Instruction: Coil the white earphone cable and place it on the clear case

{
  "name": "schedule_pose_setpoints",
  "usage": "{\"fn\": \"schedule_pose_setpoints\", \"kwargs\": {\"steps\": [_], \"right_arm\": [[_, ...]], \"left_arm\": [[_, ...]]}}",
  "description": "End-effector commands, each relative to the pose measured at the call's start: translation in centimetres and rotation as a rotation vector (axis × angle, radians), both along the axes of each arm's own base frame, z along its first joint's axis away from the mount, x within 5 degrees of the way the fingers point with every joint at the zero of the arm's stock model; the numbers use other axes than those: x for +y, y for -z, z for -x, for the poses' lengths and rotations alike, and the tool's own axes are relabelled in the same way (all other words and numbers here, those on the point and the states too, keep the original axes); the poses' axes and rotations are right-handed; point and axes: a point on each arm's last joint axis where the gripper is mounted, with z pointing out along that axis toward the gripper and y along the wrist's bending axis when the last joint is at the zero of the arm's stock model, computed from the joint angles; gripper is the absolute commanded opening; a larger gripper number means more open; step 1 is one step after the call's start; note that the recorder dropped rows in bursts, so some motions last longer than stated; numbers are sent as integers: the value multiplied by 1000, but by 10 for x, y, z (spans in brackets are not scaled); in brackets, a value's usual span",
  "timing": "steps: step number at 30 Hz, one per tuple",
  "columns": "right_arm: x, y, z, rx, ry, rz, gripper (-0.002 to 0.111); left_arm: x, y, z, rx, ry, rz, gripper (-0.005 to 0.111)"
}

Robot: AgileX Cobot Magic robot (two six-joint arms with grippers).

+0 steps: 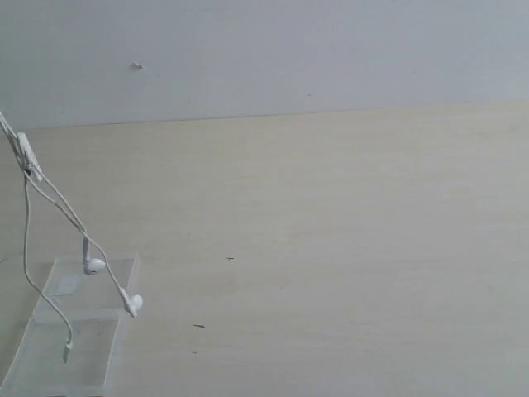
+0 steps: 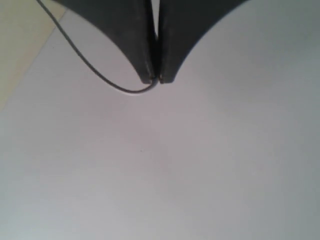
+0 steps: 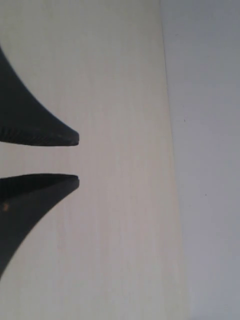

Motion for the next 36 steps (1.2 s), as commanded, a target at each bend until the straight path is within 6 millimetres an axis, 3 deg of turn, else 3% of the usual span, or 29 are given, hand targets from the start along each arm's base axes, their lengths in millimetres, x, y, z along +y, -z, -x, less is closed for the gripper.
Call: {"fn": "schedule_pose_setpoints", "kwargs": {"steps": [1, 3, 5, 8, 13, 20, 22, 24, 25, 26, 27, 28, 29, 30, 32, 34, 36], "right_arm": [[-1, 0, 0, -18, -1, 57, 21], [-1, -1, 0, -32, -5, 86, 21], [0, -8, -1, -110, -3, -7, 21], [-1, -32, -2, -328, 32, -362, 21], [-22, -65, 9, -712, 114, -946, 21], [-40, -85, 31, -1105, 158, -1021, 21], [-22, -109, 30, -1027, 10, -837, 21], [1, -164, 28, -956, -140, -458, 21], [4, -177, 27, -965, -168, -432, 21], [10, -208, 22, -969, -226, -405, 21], [13, -219, 19, -961, -247, -373, 21], [18, -242, 5, -907, -262, -321, 21], [19, -252, -3, -872, -264, -311, 21], [23, -266, -25, -760, -262, -326, 21], [33, -272, -54, -612, -326, -329, 21], [53, -257, -80, -413, -506, -123, 21], [71, -235, -102, -175, -687, -200, 21]], "left_arm": [[-2, -2, 5, -6, 18, 15, 0], [-2, -2, 5, -8, 17, 11, 0], [-2, -2, 5, -6, 18, 11, 0], [-2, -2, 4, -5, 23, 15, 0], [-2, -2, 4, -5, 24, 15, 0], [-2, -1, 4, -5, 25, 12, 0], [-2, -1, 4, -3, 25, 11, 0], [-2, -1, 4, 0, 26, 10, 0], [-2, -1, 4, -1, 26, 8, 0], [-2, -1, 4, -3, 26, 9, 0], [-2, -2, 4, -6, 25, 10, 0], [-2, -2, 4, -12, 23, 11, 0], [-2, -2, 3, -15, 23, 14, 0], [-2, -2, 3, -16, 25, 16, 0], [-2, -2, 2, -15, 25, 17, 0], [-2, -2, 1, -13, 25, 17, 0], [-2, -2, 1, -11, 25, 16, 0]]}}
